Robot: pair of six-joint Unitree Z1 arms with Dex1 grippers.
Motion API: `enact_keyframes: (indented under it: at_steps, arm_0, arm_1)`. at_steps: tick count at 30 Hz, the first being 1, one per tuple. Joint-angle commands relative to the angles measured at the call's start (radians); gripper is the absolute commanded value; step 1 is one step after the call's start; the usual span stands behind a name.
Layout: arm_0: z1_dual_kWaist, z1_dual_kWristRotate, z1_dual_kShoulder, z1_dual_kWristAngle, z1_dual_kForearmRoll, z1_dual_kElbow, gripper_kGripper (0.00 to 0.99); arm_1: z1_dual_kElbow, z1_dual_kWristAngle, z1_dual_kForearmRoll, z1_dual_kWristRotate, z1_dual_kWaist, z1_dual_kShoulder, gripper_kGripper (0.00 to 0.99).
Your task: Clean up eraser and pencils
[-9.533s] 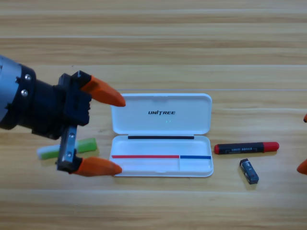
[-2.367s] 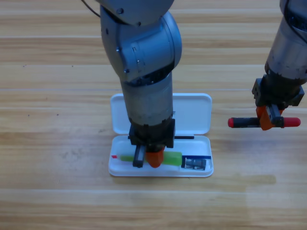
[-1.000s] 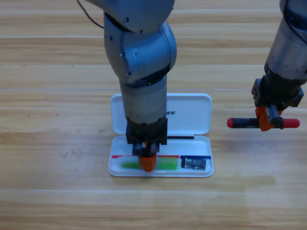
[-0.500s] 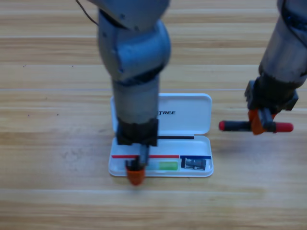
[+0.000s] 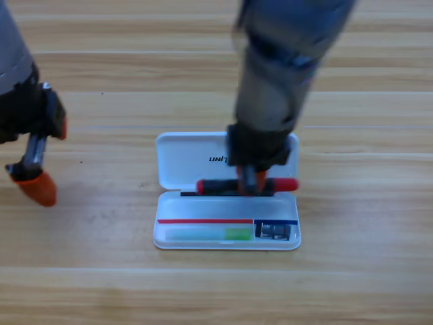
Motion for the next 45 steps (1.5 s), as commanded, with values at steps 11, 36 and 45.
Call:
enact_keyframes:
  at_steps: [11, 36, 45]
  arm_0:
    - [0.033, 0.010, -0.013, -0.049, -0.112, 0.163, 0.990]
    - [0.031, -0.007, -0.015, -0.033, -0.141, 0.150, 0.988]
    - [0.065, -0.007, 0.003, -0.046, -0.141, -0.021, 0.607]
  arm_1:
    - [-0.106, -0.064, 0.022, 0.006, 0.019, 0.202, 0.000]
    - [-0.057, -0.022, 0.026, 0.061, 0.008, 0.058, 0.974]
    - [0.248, 0.298, -0.063, 0.138, 0.007, -0.465, 0.990]
